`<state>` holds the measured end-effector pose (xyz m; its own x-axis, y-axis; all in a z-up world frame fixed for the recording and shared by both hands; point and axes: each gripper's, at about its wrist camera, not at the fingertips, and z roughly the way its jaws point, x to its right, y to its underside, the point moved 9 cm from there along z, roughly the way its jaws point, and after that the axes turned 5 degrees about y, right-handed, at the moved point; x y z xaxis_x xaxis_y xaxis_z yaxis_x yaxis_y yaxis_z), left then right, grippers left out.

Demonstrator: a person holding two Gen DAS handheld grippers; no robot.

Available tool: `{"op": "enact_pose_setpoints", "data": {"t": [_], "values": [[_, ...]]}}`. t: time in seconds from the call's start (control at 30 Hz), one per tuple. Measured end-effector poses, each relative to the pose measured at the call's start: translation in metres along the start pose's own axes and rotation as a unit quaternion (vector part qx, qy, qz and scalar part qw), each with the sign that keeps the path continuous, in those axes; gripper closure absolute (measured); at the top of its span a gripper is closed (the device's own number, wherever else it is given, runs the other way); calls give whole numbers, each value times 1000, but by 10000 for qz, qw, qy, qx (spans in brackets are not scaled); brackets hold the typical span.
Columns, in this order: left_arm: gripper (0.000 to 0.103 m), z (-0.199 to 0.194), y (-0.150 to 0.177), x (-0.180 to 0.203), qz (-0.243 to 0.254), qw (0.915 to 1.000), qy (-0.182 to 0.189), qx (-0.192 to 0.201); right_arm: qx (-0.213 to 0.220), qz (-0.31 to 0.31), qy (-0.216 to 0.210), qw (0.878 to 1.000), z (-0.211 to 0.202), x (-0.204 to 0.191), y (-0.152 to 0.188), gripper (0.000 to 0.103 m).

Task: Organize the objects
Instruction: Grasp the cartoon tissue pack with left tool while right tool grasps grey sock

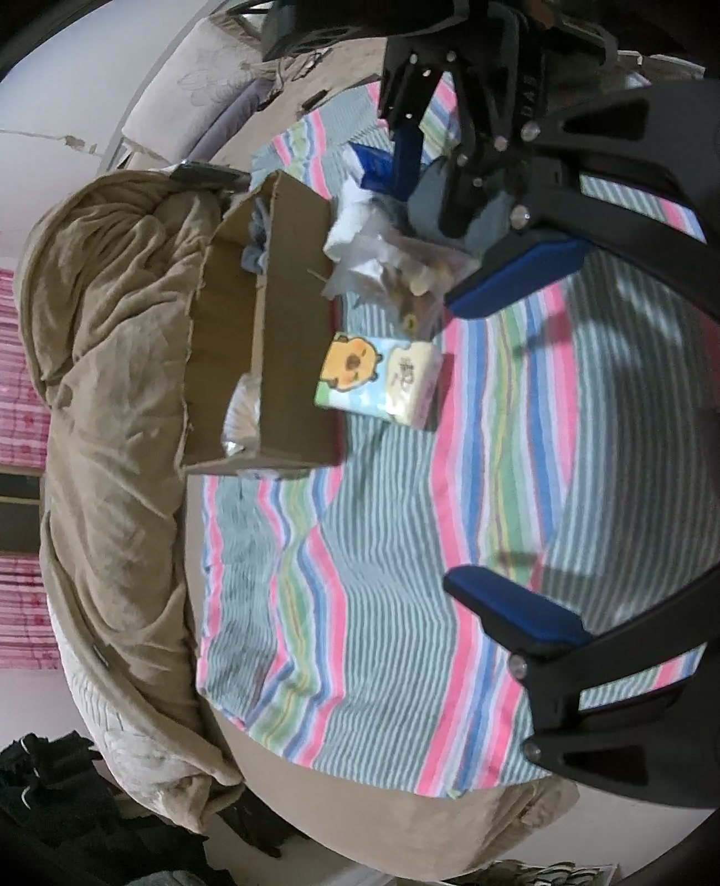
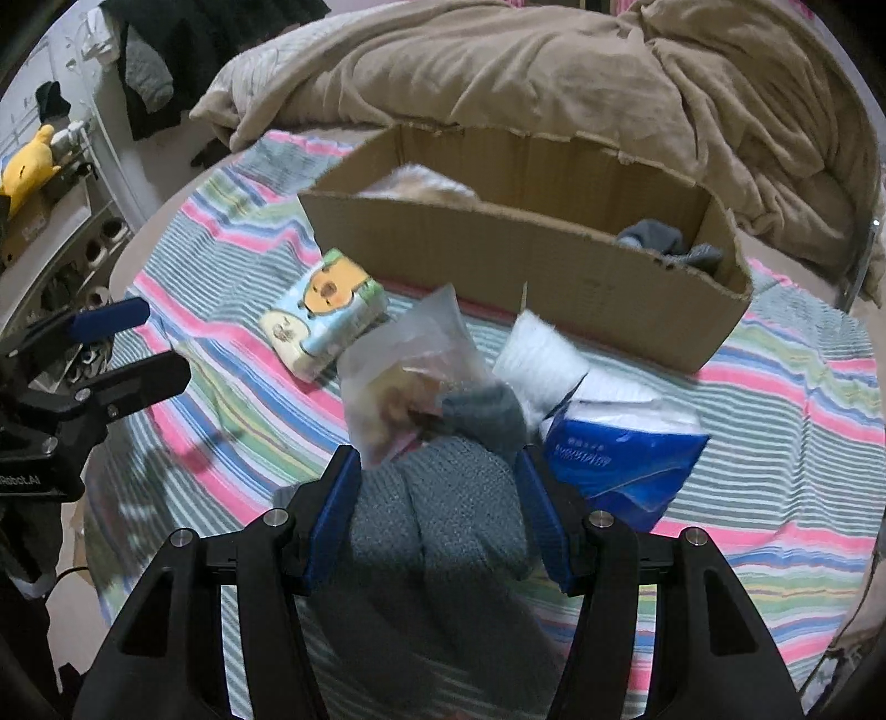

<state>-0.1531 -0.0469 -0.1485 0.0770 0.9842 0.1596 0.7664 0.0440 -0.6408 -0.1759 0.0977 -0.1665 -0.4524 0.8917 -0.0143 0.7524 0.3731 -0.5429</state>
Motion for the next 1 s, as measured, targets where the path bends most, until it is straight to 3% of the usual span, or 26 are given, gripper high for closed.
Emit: {"op": "enact_pose_setpoints", "data": {"t": [0.17,0.33,0.53,0.6,0.67,0.77,1.0], "values": [[11,20,-2,2,86,9998,-6,-153,-11,15,-209,9998,1,-2,2,56],[11,40,-7,10,269,9994,-44,-229,62,1,-320,9995,-1,-3,3,81],[12,61,-14,15,438,9984,-37,-343,176,-75,-320,9993,-6,-2,4,87],[17,69,-16,15,452,9981,28,-417,242,-68,-305,9992,-10,-1,4,89],[33,73,-16,16,478,9977,24,-490,305,-43,-310,9990,-14,2,4,90],[49,75,-15,17,529,9974,14,-490,378,-13,-318,9988,-19,4,2,93],[54,68,-14,19,432,9983,124,-370,618,-85,-208,9978,-35,6,-1,94]]}}
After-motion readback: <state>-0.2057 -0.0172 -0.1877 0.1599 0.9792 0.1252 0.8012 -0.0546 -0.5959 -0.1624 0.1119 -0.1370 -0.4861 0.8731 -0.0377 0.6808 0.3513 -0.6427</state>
